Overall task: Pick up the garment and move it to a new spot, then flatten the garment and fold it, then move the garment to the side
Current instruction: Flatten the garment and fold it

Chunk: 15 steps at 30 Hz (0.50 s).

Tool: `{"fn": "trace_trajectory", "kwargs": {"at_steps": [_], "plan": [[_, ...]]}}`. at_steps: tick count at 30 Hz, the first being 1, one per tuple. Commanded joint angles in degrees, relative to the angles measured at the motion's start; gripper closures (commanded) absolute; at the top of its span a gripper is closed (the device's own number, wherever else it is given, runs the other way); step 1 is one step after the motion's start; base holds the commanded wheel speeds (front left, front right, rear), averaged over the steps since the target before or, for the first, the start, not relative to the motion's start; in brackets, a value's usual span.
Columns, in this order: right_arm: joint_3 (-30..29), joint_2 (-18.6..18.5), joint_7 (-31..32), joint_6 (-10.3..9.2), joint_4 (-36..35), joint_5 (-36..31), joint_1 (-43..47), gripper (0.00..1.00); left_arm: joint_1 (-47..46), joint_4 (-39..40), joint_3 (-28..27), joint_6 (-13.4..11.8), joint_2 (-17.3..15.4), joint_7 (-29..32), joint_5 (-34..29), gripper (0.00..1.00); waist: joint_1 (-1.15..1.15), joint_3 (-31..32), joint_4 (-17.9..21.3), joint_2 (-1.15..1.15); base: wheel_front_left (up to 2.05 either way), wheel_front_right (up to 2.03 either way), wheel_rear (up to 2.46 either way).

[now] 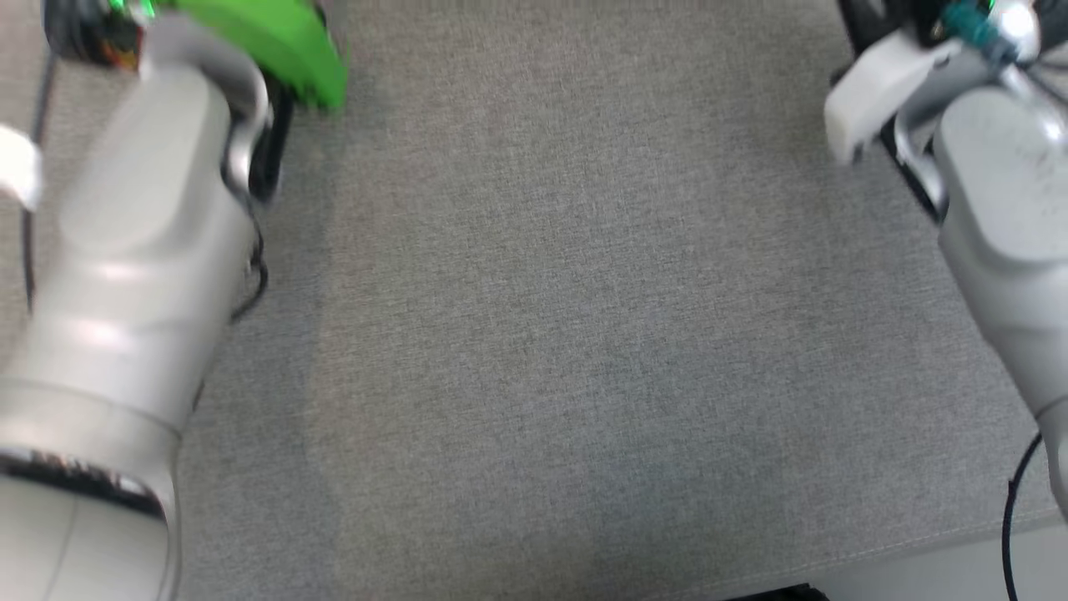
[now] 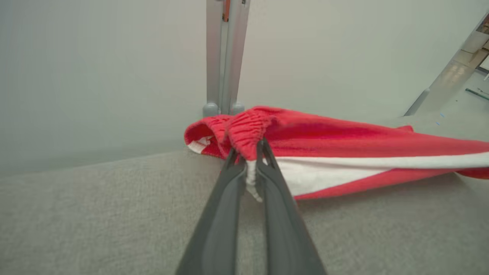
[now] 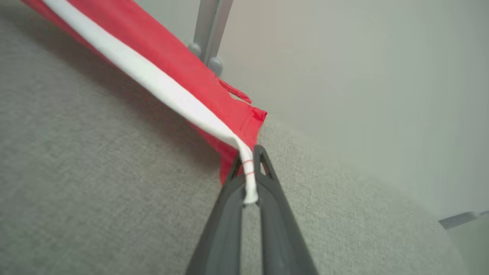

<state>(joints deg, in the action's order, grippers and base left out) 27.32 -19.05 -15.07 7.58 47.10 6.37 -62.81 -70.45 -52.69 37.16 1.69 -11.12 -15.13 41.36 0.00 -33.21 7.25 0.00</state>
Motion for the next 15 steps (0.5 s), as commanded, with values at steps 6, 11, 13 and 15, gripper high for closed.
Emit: {"fn": "trace_trajectory", "kwargs": {"at_steps": [6,11,13,15], "plan": [[9.3,-4.5,-0.1,-0.16,2.1,8.4,7.8,1.00,14.0,2.3,2.8,3.3,-2.0,0.0,-6.9,1.00,0.00,11.4,-3.1,0.00,0.00,0.00,0.00],[17.2,-9.8,-0.1,-0.20,2.0,15.2,12.2,1.00,22.2,3.9,4.9,4.6,-1.8,0.0,-9.3,1.00,0.00,17.3,-4.4,0.00,0.00,0.00,0.00],[20.4,-12.1,-0.1,-0.20,1.3,17.8,13.9,1.00,25.3,5.0,5.2,4.8,-1.7,0.0,-9.6,1.00,0.00,19.5,-4.8,0.00,0.00,0.00,0.00],[23.0,-14.1,0.5,-0.20,-0.1,21.0,15.5,1.00,28.3,6.4,5.3,5.0,-1.7,0.0,-9.8,1.00,0.00,21.6,-5.0,0.00,0.00,0.00,0.00]]}}
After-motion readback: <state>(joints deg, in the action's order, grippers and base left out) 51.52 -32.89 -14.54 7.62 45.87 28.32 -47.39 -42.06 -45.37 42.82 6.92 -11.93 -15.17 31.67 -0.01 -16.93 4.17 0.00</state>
